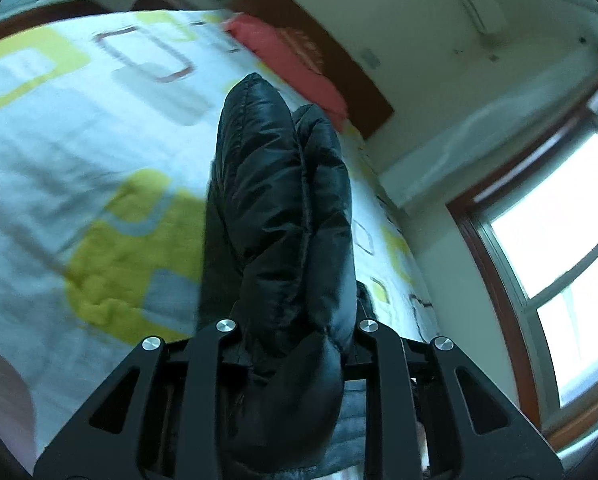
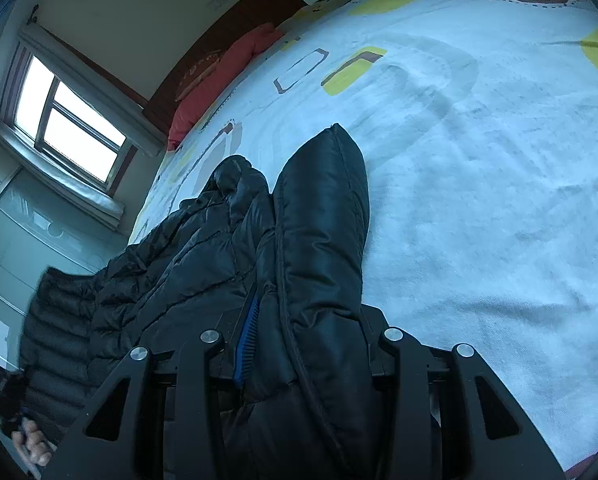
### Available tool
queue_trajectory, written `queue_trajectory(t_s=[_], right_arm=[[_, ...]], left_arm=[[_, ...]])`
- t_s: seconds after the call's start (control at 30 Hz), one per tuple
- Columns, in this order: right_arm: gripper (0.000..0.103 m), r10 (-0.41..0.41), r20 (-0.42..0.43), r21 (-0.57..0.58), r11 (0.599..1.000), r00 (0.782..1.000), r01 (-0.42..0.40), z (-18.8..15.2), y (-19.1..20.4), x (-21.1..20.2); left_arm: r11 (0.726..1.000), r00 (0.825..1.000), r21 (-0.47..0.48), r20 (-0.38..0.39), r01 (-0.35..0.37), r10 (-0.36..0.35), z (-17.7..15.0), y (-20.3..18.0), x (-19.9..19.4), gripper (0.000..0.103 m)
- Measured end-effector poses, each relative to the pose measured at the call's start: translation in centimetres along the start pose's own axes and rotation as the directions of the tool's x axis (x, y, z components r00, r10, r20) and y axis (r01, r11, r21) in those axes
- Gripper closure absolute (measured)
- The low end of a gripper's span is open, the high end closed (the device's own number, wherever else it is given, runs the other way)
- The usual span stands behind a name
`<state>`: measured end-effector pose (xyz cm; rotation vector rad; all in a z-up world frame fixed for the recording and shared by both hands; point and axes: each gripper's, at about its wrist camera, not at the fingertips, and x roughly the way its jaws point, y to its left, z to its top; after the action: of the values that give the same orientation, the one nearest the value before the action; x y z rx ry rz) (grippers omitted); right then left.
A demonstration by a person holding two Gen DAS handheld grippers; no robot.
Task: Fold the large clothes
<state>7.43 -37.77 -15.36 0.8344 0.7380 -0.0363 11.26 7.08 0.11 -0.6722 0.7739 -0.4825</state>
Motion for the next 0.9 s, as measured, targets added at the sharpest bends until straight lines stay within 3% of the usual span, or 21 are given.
queue_trajectory(t_s=[0.2, 0.37, 0.7, 0.9], right_arm=[[0.064, 0.03, -0.011, 0.023, 0.999, 1.0, -0.029, 0.1, -0.8, -0.3], [0.064, 0.046, -0.027, 0.032, 0.998, 0.999, -0.046, 0.2, -1.3, -0.6], [0.064, 0.085, -0.048, 0.043, 0.996, 0.995, -0.082, 0.2, -2.2, -1.4], [0.065, 0.104, -0.051, 0.048, 0.994, 0.993, -0.102, 0.4, -2.6, -1.4]], left_arm=[[0.994, 0.997, 0.093, -0.045, 0.061, -0.057, -2.2, -7.2, 2.8, 0.08], [0.986, 0.991, 0.148, -0.12, 0.081, -0.063, -5.7, -11.2, 7.2, 0.08], [0.967, 0.965, 0.252, -0.261, 0.032, 0.036, -12.2, -14.1, 15.7, 0.08], [0.956, 0.956, 0.291, -0.286, 0.017, 0.07, -14.1, -14.0, 18.3, 0.08]])
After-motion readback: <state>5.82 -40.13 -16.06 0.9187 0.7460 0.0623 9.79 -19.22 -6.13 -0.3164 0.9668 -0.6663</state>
